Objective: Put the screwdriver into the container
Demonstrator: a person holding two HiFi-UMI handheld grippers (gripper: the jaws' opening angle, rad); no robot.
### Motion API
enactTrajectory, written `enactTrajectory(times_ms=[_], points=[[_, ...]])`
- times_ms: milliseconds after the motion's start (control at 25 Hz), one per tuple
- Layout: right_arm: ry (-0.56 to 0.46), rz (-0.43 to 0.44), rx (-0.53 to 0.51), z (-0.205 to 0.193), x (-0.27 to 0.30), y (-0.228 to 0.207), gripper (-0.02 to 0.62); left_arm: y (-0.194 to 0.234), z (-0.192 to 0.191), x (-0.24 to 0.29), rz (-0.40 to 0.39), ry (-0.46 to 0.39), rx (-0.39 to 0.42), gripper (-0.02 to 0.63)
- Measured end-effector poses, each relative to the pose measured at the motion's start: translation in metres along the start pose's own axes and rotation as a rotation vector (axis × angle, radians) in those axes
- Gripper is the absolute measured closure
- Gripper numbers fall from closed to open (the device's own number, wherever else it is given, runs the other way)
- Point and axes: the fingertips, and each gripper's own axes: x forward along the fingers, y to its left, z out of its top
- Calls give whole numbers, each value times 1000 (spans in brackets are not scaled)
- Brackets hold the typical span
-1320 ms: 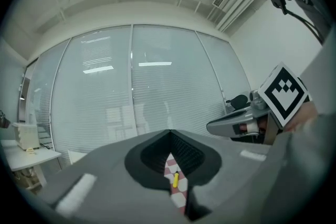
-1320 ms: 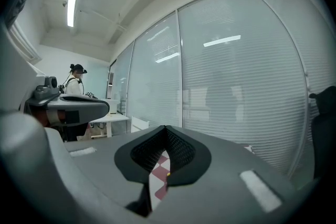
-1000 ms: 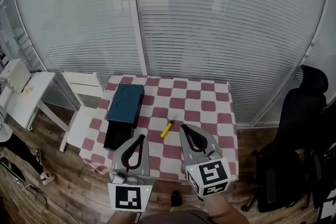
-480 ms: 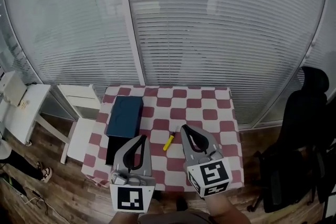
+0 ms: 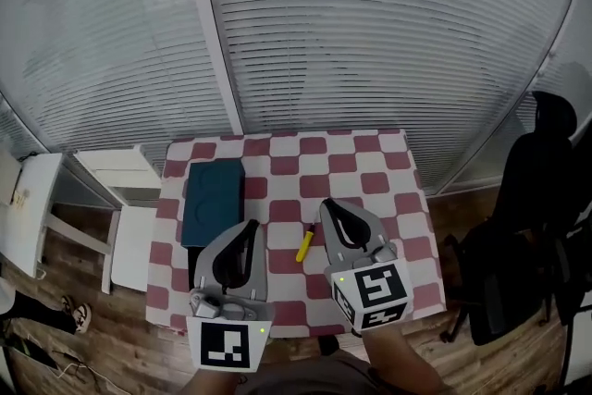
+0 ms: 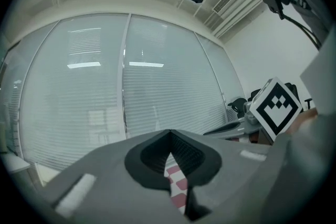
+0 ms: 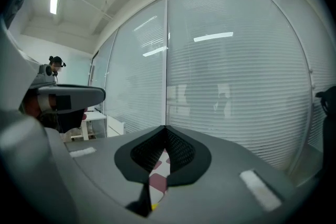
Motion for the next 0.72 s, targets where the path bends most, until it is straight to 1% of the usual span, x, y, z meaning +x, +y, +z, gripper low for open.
enactTrajectory(times_ms=[280,480,600,720], points=[[119,-47,60,-52,28,-1,571,10,-32,22,-77,63,-49,606],[224,-80,127,-107,43,-5,567,13,-60,37,-134,125,-72,606],[297,-91,170,-143,49,-3,550,16,-76,46,-158,148,-81,606],[364,-99,214,-174,51,4,517,18,-92,54,-182,176,-96,606]])
